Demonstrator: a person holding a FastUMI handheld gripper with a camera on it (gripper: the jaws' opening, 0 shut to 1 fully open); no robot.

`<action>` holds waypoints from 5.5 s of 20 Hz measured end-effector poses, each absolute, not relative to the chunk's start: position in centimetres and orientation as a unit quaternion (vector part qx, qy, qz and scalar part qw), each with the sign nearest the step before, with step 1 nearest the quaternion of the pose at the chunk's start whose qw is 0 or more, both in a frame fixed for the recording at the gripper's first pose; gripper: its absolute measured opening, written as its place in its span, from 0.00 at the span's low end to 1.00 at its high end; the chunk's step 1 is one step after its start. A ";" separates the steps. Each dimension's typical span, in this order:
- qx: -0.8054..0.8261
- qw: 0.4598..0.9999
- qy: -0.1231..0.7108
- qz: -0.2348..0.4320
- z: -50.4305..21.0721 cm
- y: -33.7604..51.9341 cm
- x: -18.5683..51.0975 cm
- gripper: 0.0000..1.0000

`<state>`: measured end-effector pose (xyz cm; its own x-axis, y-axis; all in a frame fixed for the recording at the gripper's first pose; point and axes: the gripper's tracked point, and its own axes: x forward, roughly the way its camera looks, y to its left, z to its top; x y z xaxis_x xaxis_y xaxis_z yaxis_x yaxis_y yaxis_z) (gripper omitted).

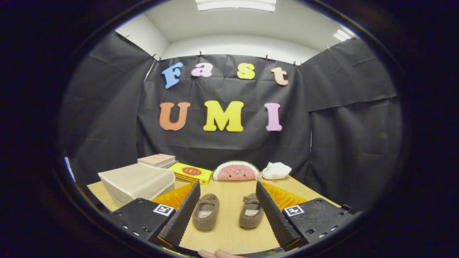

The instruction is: Open the storage box then place both shoes into the box .Put the left shoe in first, then the right shoe, with the right side of both shoes facing outward in a uniform manner.

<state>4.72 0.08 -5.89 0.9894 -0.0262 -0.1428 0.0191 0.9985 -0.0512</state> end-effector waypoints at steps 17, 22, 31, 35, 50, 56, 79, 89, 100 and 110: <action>0.111 0.957 0.234 0.133 -11.6 9.4 17.5 0.95; 0.213 0.883 0.344 0.238 -15.8 15.1 18.6 0.95; 0.332 0.758 0.425 0.366 -17.9 21.8 18.3 0.95; 0.364 0.716 0.465 0.373 -19.5 23.9 18.3 0.95; 0.366 0.704 0.494 0.355 -18.2 22.5 18.4 0.46; 0.375 0.705 0.494 0.346 -16.1 21.0 18.5 0.12; 0.409 0.693 0.410 0.429 0.2 35.8 16.6 0.01; 0.366 0.696 0.433 0.441 -0.6 46.7 14.6 0.63; 0.349 0.721 0.422 0.425 -2.9 46.2 14.1 0.94; 0.313 0.782 0.430 0.324 -9.0 33.7 18.3 0.95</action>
